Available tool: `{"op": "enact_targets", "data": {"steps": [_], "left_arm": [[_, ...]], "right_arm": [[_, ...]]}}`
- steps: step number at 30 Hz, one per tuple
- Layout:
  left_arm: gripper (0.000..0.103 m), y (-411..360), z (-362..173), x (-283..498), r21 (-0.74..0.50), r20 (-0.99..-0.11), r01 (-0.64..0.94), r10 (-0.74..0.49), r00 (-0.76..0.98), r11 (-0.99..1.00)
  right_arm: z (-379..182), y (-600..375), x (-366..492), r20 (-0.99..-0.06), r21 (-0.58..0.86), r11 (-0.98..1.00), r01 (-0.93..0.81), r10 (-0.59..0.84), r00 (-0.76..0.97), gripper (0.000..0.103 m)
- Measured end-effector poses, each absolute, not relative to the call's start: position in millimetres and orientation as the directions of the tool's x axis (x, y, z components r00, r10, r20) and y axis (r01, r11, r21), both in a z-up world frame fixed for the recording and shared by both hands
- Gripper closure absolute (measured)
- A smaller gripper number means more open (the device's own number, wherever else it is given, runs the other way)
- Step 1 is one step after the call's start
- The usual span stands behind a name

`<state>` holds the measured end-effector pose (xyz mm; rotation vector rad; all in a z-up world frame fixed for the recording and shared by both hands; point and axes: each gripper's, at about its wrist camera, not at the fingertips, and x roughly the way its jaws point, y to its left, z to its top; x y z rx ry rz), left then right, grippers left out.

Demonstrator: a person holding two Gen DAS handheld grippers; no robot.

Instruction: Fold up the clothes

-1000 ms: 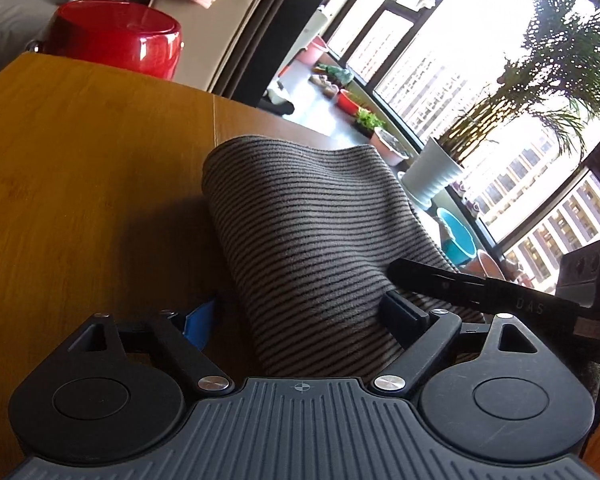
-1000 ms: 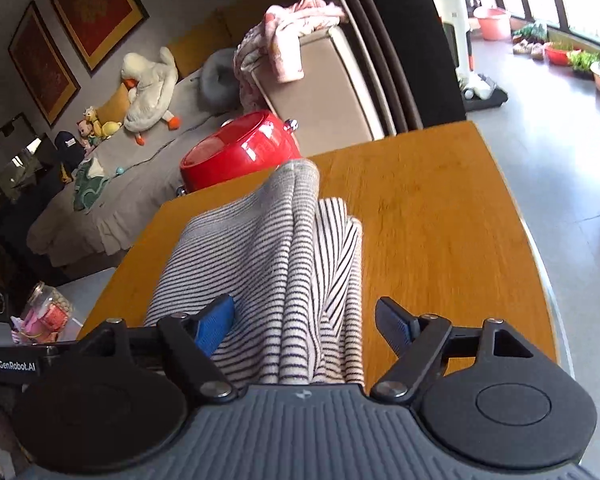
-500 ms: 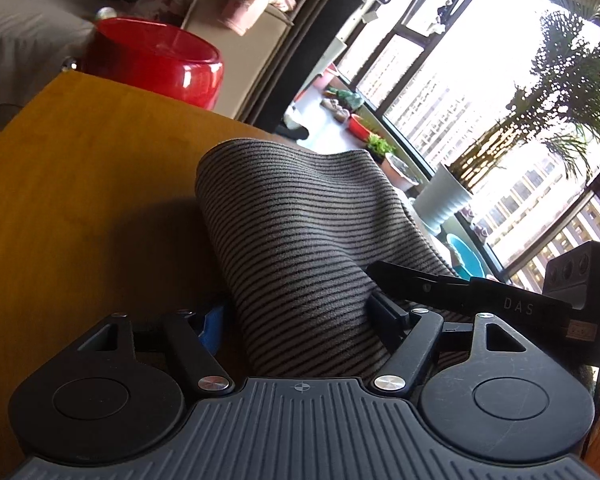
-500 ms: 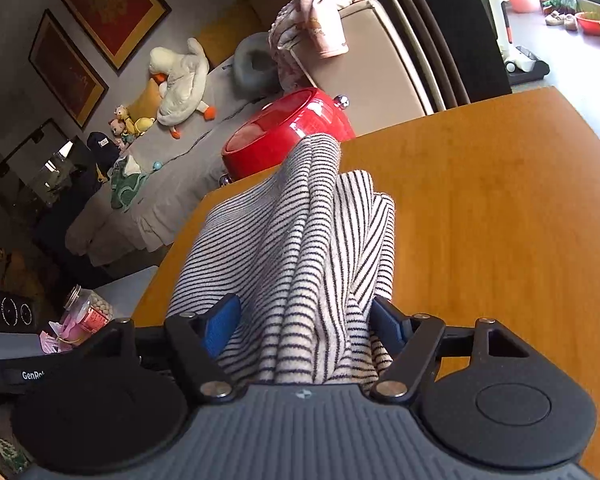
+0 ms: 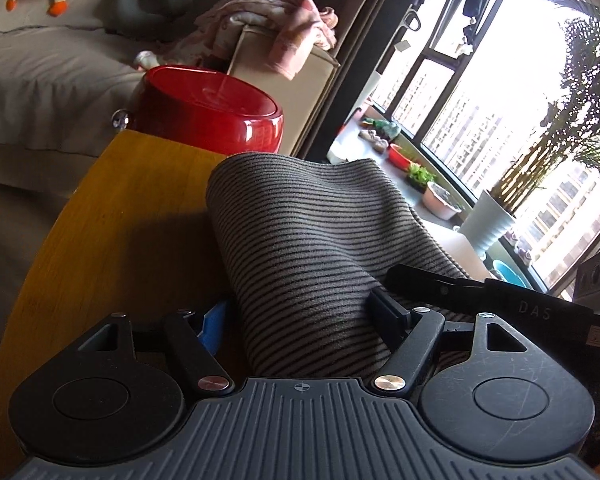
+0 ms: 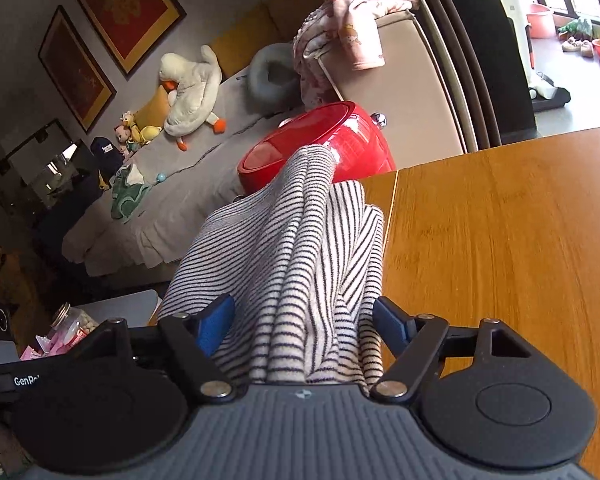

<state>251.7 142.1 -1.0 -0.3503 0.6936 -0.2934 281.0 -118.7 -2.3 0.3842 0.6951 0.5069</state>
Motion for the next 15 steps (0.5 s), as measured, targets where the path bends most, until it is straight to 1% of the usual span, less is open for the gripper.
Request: {"op": "enact_targets", "data": {"steps": [2, 4, 5, 6, 7, 9, 10, 12, 13, 14, 15], "left_arm": [[0.025, 142, -1, 251, -0.409, -0.567, 0.144, -0.375, 0.733, 0.901], [0.025, 141, -2, 251, -0.407, -0.566, 0.143, -0.373, 0.735, 0.902], [0.025, 141, -2, 251, -0.406, -0.566, 0.142, -0.371, 0.736, 0.903], [0.025, 141, -2, 251, -0.405, -0.565, 0.141, -0.369, 0.738, 0.903], [0.025, 140, -2, 250, -0.405, -0.564, 0.139, -0.367, 0.74, 0.904], [0.024, 141, -2, 249, -0.406, -0.563, 0.134, -0.363, 0.743, 0.904], [0.024, 141, -2, 249, -0.408, -0.563, 0.13, -0.361, 0.744, 0.904], [0.022, 142, -1, 248, -0.417, -0.563, 0.126, -0.365, 0.742, 0.9], [0.022, 142, 0, 247, -0.418, -0.563, 0.125, -0.365, 0.741, 0.9], [0.023, 141, 2, 244, -0.413, -0.562, 0.128, -0.363, 0.744, 0.902], [0.025, 140, 5, 241, -0.405, -0.557, 0.133, -0.36, 0.748, 0.904]], "right_arm": [[12, -120, 270, -0.478, 0.433, 0.84, -0.328, 0.522, 0.706, 0.027], [30, -118, 255, -0.413, 0.327, 0.874, -0.358, 0.473, 0.778, 0.042], [40, -117, 249, -0.371, 0.28, 0.883, -0.376, 0.461, 0.806, 0.063], [49, -115, 244, -0.34, 0.267, 0.876, -0.401, 0.475, 0.811, 0.074], [56, -114, 241, -0.315, 0.268, 0.863, -0.428, 0.499, 0.808, 0.074], [62, -106, 245, -0.333, 0.295, 0.819, -0.492, 0.571, 0.751, 0.076], [58, -99, 249, -0.378, 0.294, 0.816, -0.498, 0.578, 0.723, 0.076], [38, -88, 259, -0.491, 0.246, 0.851, -0.464, 0.522, 0.698, 0.078], [29, -91, 260, -0.494, 0.234, 0.858, -0.458, 0.51, 0.704, 0.079], [22, -95, 258, -0.478, 0.233, 0.856, -0.461, 0.514, 0.712, 0.079], [20, -99, 257, -0.471, 0.253, 0.854, -0.454, 0.519, 0.713, 0.079]]}}
